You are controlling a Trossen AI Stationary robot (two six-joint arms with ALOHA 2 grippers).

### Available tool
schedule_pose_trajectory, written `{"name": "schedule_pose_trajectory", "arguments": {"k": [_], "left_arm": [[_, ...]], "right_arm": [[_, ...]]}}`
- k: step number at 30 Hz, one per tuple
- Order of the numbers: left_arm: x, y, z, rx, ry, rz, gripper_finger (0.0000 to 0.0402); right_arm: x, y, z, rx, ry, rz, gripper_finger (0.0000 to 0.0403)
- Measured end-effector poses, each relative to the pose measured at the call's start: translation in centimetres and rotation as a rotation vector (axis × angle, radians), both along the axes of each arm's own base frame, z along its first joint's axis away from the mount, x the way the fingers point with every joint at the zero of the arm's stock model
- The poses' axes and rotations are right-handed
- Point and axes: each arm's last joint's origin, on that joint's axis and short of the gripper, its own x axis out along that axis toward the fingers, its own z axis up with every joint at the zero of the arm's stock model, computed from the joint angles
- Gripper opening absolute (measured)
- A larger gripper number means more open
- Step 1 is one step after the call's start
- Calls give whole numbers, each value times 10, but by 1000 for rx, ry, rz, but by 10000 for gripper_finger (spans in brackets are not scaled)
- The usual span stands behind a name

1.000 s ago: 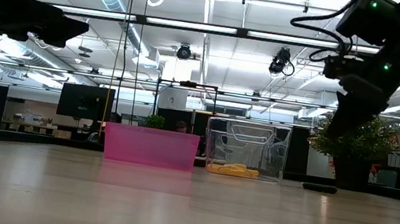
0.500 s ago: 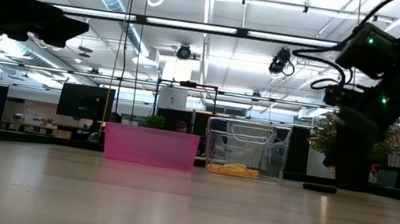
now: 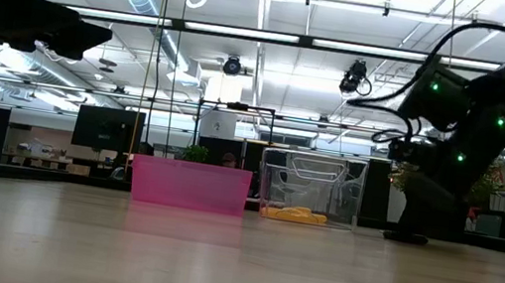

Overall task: Sort spring keychains
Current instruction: Put the black spring keychain into the red bin

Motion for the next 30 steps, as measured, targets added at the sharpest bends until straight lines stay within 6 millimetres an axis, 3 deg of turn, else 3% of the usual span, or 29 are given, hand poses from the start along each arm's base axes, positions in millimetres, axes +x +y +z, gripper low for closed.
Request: {"name": "schedule_pose_trajectory", "arguments": {"k": [12, 16, 24, 30], "left_arm": [[0, 0, 0, 0, 0, 0, 298], [0, 0, 0, 0, 0, 0, 298], [0, 0, 0, 0, 0, 0, 298], [0, 0, 0, 0, 0, 0, 298]], "right_arm": [[0, -6, -8, 65, 25, -39, 212], [-1, -6, -9, 93, 27, -49, 171], [-2, -10, -9, 116, 34, -48, 31], [-3, -12, -9, 136, 31, -41, 20]]}}
